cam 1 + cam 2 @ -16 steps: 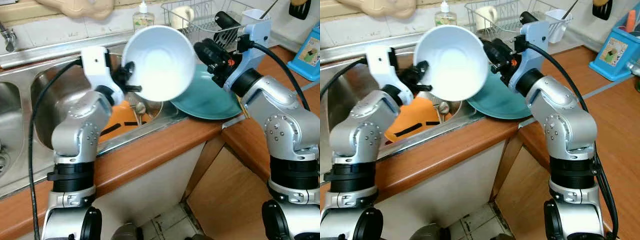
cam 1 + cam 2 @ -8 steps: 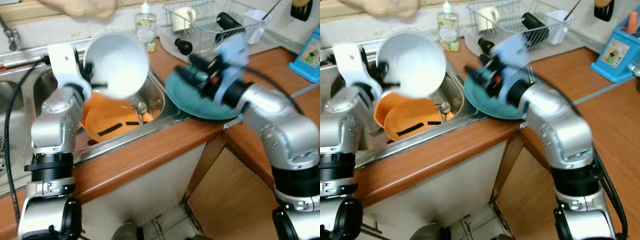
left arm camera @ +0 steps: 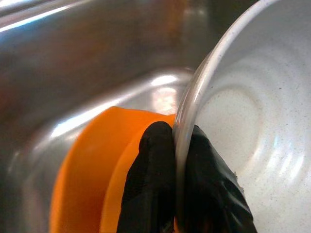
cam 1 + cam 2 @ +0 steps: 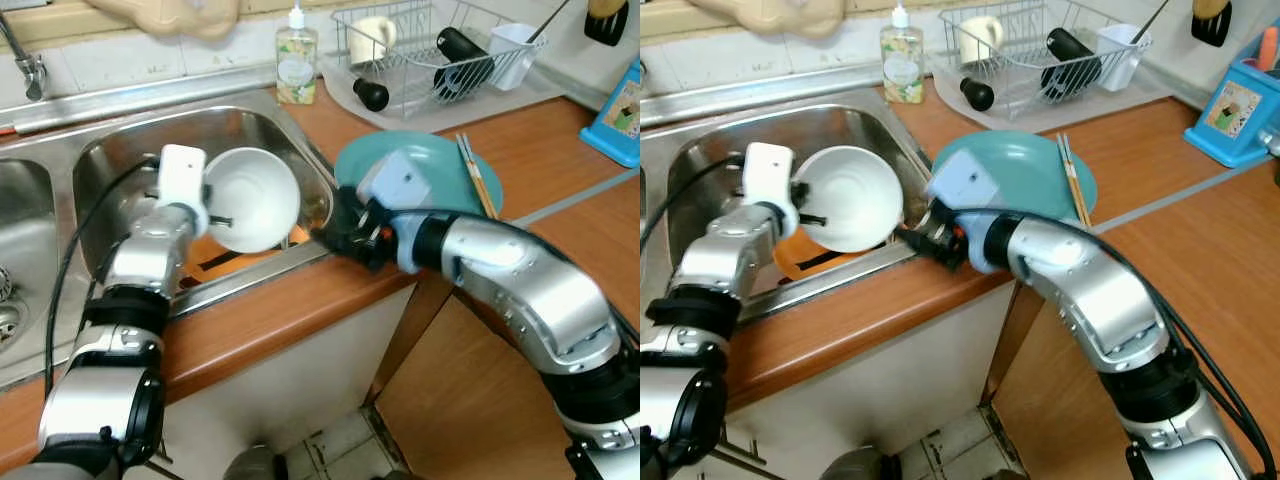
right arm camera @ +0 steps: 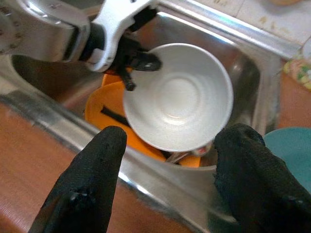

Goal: Kitchen organization

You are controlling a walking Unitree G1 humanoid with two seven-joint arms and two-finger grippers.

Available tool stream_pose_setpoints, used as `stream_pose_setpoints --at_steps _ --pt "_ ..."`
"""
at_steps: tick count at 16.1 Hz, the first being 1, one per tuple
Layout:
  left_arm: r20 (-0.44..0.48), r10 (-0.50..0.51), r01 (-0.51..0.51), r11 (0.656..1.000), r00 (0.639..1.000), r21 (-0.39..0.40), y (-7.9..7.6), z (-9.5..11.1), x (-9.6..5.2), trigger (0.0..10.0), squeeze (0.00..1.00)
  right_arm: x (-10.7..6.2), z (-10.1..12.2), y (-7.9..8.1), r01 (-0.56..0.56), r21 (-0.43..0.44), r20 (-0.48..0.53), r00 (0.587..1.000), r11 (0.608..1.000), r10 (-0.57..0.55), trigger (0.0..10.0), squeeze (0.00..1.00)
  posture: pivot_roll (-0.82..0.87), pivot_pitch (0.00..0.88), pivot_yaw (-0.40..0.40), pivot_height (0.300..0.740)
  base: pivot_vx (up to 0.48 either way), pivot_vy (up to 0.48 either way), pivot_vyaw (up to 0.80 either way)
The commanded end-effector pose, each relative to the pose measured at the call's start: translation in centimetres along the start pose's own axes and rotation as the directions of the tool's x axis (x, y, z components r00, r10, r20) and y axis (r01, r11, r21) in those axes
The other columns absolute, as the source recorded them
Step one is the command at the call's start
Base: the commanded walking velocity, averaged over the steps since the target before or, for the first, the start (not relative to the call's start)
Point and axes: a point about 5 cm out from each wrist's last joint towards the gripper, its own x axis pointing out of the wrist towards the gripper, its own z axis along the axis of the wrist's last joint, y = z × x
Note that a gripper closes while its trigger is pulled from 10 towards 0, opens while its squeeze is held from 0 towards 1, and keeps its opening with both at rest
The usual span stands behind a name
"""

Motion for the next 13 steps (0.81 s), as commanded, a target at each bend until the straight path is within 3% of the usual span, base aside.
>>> stream_pose_setpoints --at_steps 1,2,4,9,10,11,12,13 --pt "0.016 0.012 -0.013 1.000 1.000 0.020 0.1 0.5 0.2 10.0 0.00 -0.2 -0.1 0.1 0.001 -0.011 -0.014 1.000 1.000 -0.001 10.0 1.00 -0.06 0.002 0.021 0.740 0.000 0.000 0.00" --pt "-0.017 0.014 -0.014 0.999 1.000 0.033 0.1 -0.1 0.5 10.0 0.00 -0.2 -0.2 0.2 0.002 -0.016 -0.019 1.000 1.000 -0.003 10.0 1.00 -0.07 0.007 0.026 0.740 0.000 0.000 0.00" --pt "-0.045 -0.012 0.014 0.999 0.999 0.045 -0.1 -0.5 0.7 10.0 1.00 -0.2 -0.2 0.2 0.006 -0.018 -0.025 1.000 1.000 -0.006 10.0 1.00 -0.07 0.010 0.026 0.740 0.000 0.000 0.00" --pt "-0.059 -0.010 0.015 0.995 0.998 0.094 0.1 -0.8 0.9 10.0 1.00 -0.2 -0.2 0.2 0.010 -0.022 -0.035 0.999 1.000 -0.011 10.0 1.00 -0.07 0.014 0.022 0.740 0.000 0.000 0.00" --pt "-0.045 0.000 0.005 0.995 0.999 0.104 0.3 -0.7 0.9 10.0 0.71 -0.2 -0.2 0.1 0.020 -0.021 -0.035 0.999 1.000 -0.021 10.0 1.00 -0.07 0.013 0.023 0.740 0.000 0.000 0.00" --pt "-0.033 0.009 -0.005 0.994 0.999 0.112 0.5 -0.6 0.9 10.0 0.31 -0.2 -0.2 -0.1 0.034 -0.016 -0.036 0.999 0.999 -0.035 10.0 1.00 -0.07 0.013 0.023 0.740 0.000 0.000 0.00" --pt "-0.008 0.025 -0.024 0.990 1.000 0.141 0.8 -0.3 0.9 10.0 0.00 -0.3 -0.3 -0.8 0.083 0.005 -0.042 0.996 0.997 -0.082 10.0 1.00 -0.07 0.013 0.024 0.740 0.000 0.000 0.00" --pt "0.020 0.043 -0.046 0.987 0.999 0.151 1.2 0.0 0.8 10.0 0.00 -0.4 -0.4 -1.5 0.133 0.026 -0.048 0.990 0.991 -0.131 10.0 1.00 -0.07 0.013 0.025 0.740 0.000 0.000 0.00"
